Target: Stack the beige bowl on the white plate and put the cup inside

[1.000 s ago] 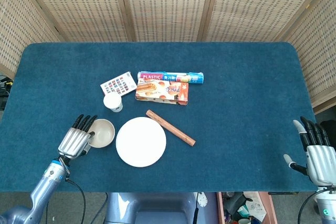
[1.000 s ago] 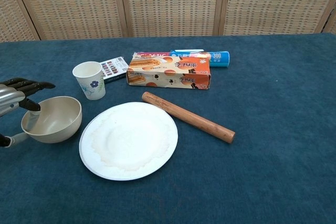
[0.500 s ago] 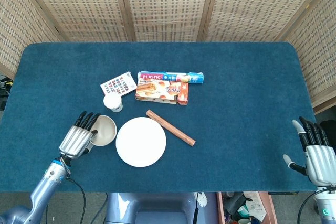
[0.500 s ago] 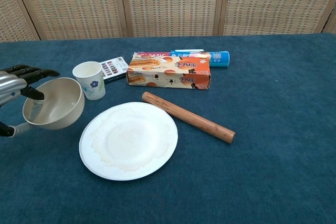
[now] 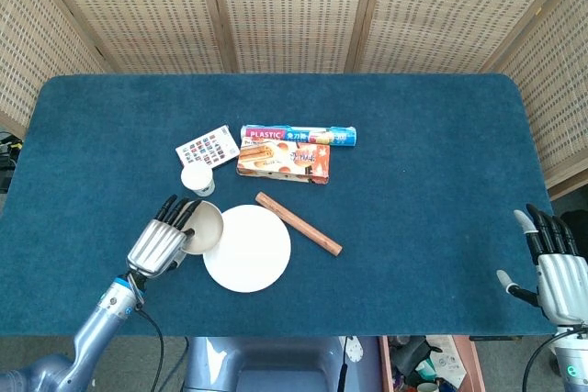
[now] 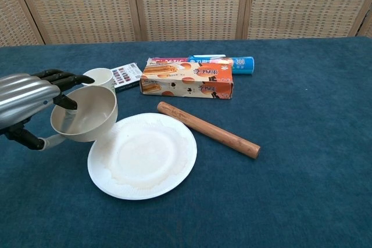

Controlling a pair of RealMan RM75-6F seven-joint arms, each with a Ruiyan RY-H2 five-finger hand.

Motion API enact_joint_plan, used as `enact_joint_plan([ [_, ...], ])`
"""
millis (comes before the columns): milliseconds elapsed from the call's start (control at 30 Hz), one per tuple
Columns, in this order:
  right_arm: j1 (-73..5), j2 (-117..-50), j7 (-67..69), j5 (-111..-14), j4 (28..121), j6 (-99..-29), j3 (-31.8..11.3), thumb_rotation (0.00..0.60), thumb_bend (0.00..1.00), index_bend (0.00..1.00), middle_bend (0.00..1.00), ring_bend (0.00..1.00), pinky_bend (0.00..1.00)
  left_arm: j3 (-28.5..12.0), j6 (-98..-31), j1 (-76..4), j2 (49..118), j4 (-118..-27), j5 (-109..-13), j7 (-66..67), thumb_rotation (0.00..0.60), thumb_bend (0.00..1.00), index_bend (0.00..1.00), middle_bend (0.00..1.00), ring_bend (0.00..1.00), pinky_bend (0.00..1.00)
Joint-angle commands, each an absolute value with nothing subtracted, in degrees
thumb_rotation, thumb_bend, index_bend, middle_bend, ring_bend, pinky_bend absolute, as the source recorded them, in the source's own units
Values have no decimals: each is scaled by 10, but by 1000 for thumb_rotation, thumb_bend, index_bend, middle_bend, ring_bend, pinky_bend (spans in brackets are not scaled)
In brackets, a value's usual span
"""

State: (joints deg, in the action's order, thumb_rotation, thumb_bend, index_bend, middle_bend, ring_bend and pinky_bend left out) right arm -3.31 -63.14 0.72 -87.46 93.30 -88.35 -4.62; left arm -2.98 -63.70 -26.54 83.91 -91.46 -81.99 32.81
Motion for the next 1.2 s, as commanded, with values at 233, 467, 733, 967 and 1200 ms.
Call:
enact_joint_plan([
  [233,-32,-628,26,-867,928,-882,-50,600,200,33,0,0,0,-47,-602,-304,899,-913,-783,386,600,369,646,48,0,10],
  [467,-30,-625,39,-866,925,-886,-52,600,200,33,0,0,0,-55,-594,-322,922,-922,-757,417,600,368,646,49,0,12],
  [733,-29,-622,48,-863,923,-887,-53,600,200,33,0,0,0,-53,-588,-333,934,-928,-735,440,600,369,646,49,0,13],
  [967,-27,-621,53,-863,923,-888,-54,600,200,33,0,0,0,-47,-590,-336,935,-930,-720,452,600,369,646,49,0,13],
  [1200,-27,-621,52,-864,924,-889,-54,600,200,33,0,0,0,-38,-591,-340,941,-931,-713,458,600,369,645,47,0,10],
])
